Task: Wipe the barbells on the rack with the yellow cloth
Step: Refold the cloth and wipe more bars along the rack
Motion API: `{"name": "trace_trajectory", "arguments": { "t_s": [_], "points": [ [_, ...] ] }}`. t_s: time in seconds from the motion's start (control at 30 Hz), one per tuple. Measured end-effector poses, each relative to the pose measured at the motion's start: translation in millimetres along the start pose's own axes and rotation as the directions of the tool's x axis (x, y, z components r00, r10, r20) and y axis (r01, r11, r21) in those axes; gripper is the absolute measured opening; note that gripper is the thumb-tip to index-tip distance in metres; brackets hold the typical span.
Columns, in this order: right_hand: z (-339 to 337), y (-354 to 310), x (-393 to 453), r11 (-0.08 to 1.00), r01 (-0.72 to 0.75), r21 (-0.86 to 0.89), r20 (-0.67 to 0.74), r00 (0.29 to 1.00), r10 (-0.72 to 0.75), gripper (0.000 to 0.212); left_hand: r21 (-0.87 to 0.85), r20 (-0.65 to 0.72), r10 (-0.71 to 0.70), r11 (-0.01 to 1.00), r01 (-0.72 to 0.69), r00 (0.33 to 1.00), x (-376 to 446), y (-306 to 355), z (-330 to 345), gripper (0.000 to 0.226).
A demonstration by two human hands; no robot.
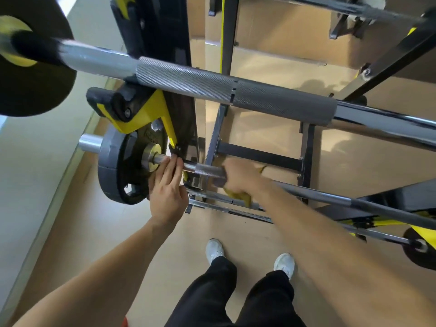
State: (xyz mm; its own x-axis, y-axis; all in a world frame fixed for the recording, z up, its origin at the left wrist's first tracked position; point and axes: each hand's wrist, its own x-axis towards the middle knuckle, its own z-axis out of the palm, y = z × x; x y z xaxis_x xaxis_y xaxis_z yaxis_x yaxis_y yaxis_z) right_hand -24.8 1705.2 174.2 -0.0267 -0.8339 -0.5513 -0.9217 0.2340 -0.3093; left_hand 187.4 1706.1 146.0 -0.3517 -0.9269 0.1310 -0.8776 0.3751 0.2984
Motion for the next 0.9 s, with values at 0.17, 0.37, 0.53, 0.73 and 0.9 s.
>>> {"name": "trace_trajectory", "arguments": {
  "t_s": [0.17,0.37,0.53,0.73,0.9],
  "points": [
    [15,-41,7,0.998,0.068,-0.016,-0.242,0.968,-0.07,0.026,0.01,0.016,0.005,1.0,-0.005,1.0,1,-1,0,0.06],
    [4,54,-37,0.999,0.044,-0.032,-0.043,0.998,-0.045,0.02,0.014,0.039,0.049,0.999,-0.05,0.998,-1,-3,-3,0.067],
    [-13,67,-34,0.978,-0.105,-0.183,0.066,0.991,0.119,0.024,0.004,0.01,-0.006,1.0,0.006,1.0,1,6,-3,0.065],
    [-1,-38,9,0.988,0.128,-0.082,-0.103,0.985,-0.137,0.021,0.002,0.036,-0.009,1.0,0.009,0.999,0,11,-5,0.068],
    [12,-14,-11,0.978,0.205,-0.032,-0.221,0.953,-0.207,0.042,0.027,0.111,0.009,1.0,-0.012,0.994,0,4,-10,0.067]
  ]
}}
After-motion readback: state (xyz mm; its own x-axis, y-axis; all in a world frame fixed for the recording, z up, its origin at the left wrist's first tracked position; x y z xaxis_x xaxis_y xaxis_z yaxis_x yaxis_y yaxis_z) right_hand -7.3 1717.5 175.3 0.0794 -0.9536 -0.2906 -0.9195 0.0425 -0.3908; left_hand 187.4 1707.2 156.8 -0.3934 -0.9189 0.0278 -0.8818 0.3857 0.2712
